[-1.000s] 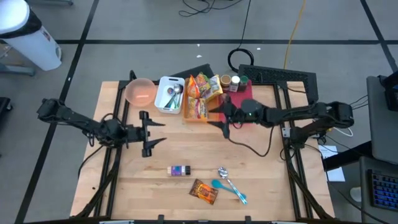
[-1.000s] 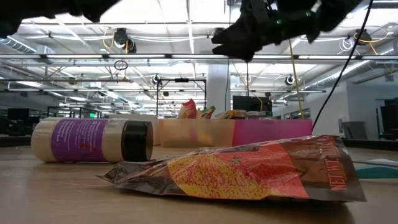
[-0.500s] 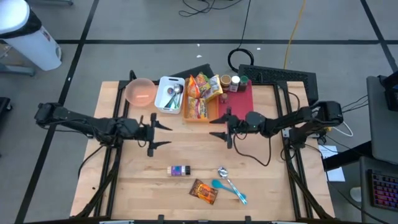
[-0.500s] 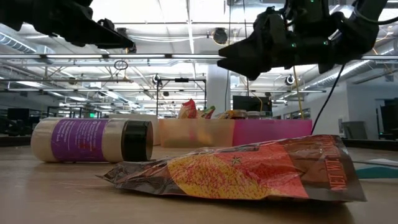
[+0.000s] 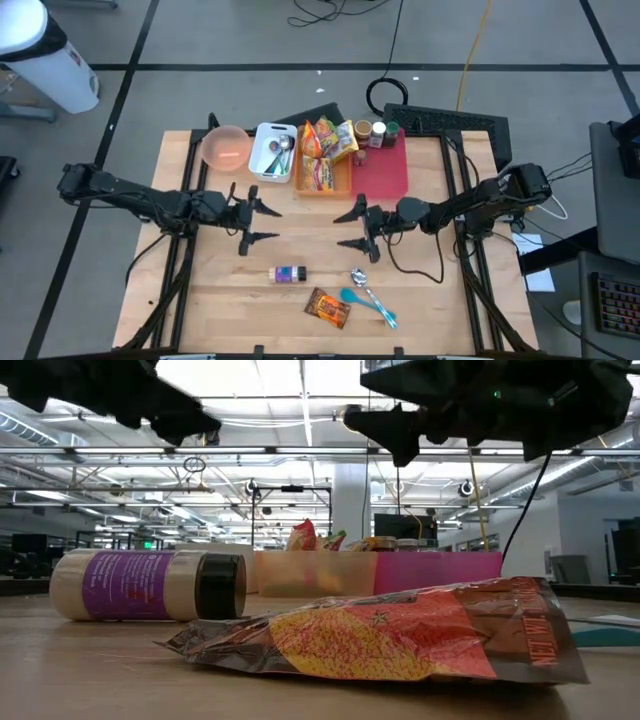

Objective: Pick & Place Food Item
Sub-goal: Put the purple seasoning bottle into the red bin

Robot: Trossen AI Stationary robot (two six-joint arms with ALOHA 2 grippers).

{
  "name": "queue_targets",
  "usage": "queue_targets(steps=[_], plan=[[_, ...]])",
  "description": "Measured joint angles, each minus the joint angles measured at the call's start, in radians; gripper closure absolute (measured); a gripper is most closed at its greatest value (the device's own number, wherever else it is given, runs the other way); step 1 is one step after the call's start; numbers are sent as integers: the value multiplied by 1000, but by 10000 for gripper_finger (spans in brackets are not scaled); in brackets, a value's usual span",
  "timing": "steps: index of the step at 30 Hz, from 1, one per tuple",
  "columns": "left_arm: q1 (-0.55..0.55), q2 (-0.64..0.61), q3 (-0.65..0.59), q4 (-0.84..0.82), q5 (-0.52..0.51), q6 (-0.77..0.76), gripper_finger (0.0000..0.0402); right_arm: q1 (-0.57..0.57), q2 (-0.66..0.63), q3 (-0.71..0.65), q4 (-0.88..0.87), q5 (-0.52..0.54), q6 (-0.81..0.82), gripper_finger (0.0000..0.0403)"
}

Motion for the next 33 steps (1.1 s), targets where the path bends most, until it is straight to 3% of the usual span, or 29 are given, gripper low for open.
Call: queue_targets(steps=[4, 7, 10, 14, 18, 24, 28, 33], plan=[[-13, 57, 0, 148, 141, -95, 148, 51, 1, 32, -79, 1, 25, 101], [-51, 109, 0, 294, 180, -137, 148, 103, 1, 39, -121, -1, 36, 91], [-103, 157, 0, 393, 172, -128, 148, 164, 1, 39, -140, -2, 31, 88], [-197, 208, 33, 389, 40, -133, 149, 245, 1, 35, -127, -3, 0, 91], [-296, 255, 134, 224, -116, -168, 149, 302, 1, 35, -132, -3, -6, 93], [-384, 350, 352, -217, -283, -333, 149, 361, 1, 35, -154, -2, 12, 89], [-399, 420, 453, -456, -304, -493, 149, 389, 1, 35, -162, -2, 19, 92], [-399, 496, 495, -592, -258, -667, 149, 413, 12, 34, -167, -2, 21, 92]])
